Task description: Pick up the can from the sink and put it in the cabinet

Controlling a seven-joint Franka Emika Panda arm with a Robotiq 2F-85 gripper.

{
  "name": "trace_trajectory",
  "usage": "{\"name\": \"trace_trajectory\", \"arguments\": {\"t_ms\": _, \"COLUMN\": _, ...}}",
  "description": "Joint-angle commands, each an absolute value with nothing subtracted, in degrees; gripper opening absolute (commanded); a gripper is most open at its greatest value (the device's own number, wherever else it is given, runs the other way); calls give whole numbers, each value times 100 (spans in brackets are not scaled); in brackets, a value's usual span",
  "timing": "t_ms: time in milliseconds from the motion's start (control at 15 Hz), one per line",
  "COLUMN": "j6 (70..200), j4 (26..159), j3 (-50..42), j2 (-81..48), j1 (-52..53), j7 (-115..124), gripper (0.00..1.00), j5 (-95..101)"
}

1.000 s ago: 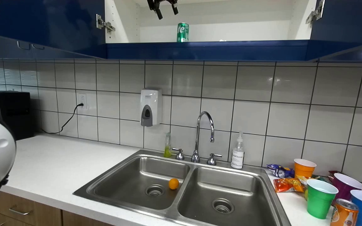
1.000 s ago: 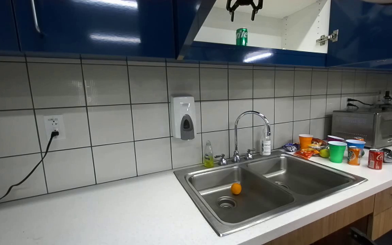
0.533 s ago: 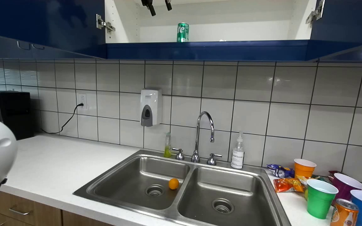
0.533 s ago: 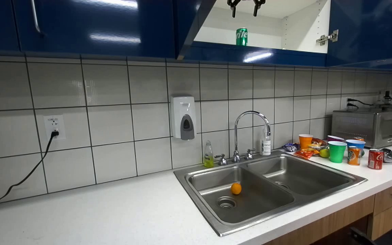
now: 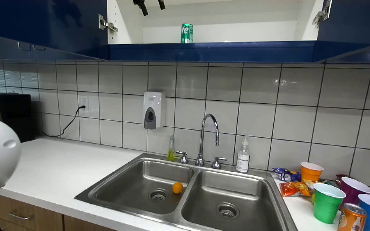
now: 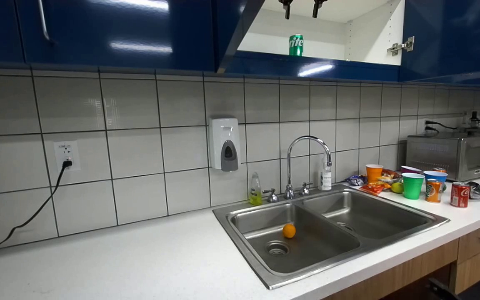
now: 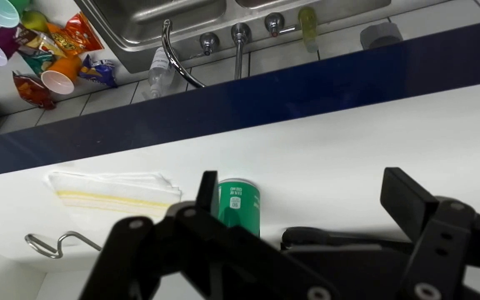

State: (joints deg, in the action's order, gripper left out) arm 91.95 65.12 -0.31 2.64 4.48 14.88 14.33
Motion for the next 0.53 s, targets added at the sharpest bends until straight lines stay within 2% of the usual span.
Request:
{"name": "trace_trajectory", "arguments": {"t_ms": 0, "j6": 9289, "j4": 7500, "j3": 83, "j2": 936, "j1": 540, "j7": 1708, "gripper": 100, "j5": 1648}}
{"name": "trace_trajectory", "arguments": {"t_ms": 467, "j6": 9250, "j4": 8707, "j3": 220, "j2": 1724, "j1": 648, "j7": 1928, "gripper": 100, "j5": 1464}}
